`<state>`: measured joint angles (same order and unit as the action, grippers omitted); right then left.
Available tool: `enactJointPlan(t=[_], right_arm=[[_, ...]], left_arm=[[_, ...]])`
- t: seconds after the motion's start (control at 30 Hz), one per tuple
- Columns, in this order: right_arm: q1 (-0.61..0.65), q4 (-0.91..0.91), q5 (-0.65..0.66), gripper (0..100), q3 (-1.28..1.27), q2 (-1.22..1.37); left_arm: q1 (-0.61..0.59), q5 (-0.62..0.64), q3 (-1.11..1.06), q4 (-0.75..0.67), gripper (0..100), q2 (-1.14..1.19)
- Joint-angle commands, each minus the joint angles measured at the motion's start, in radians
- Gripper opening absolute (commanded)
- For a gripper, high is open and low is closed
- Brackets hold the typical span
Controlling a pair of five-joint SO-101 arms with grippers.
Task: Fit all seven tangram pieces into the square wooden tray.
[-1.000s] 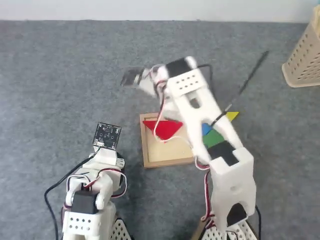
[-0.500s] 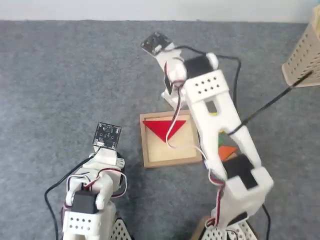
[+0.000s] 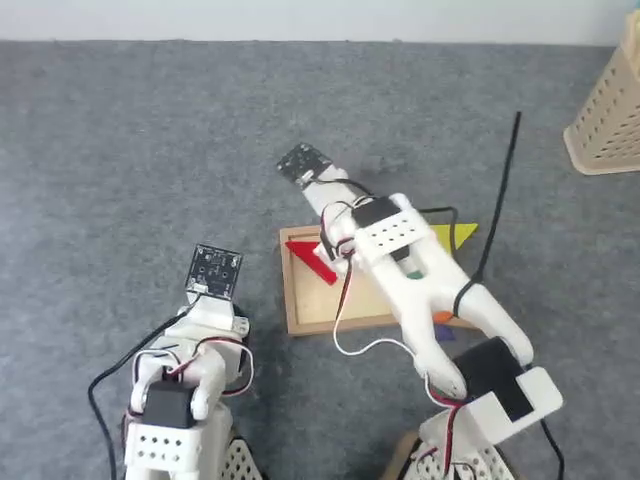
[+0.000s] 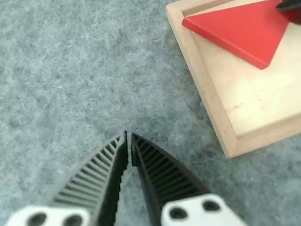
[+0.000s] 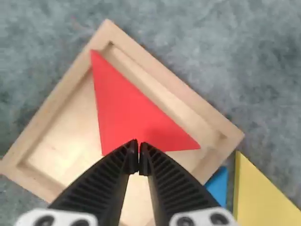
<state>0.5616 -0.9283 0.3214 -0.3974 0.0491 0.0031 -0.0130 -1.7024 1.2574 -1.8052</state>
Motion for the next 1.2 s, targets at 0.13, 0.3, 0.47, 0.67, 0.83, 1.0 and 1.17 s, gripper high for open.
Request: enactJointPlan(t=[0.13,0.3,0.47,0.67,0.83,1.0,1.17], right_arm=[[0.015,0.065,-0.011,0.9,0.035,0.114],[-0.051,0.033,-0.003,0.9,0.084,0.134],[-0.11,0.031,0.046,0.9,0.118,0.166],[-0.125,0.01,0.04,0.9,0.167,0.185],[-0.114,-0.133,-0.061,1.1,0.242,0.067],[-0.153,-0.239,-0.176,9.2,0.258,-0.067],[-0.358,-0.246,-0.417,8.8,0.259,-0.096]], left_arm=[[-0.008,0.006,0.018,0.006,1,-0.02],[-0.008,0.006,0.018,0.006,1,-0.02],[-0.008,0.006,0.018,0.006,1,-0.02],[-0.008,0.006,0.018,0.006,1,-0.02],[-0.008,0.006,0.018,0.006,1,-0.02],[-0.008,0.006,0.018,0.006,1,-0.02],[-0.008,0.006,0.018,0.006,1,-0.02]])
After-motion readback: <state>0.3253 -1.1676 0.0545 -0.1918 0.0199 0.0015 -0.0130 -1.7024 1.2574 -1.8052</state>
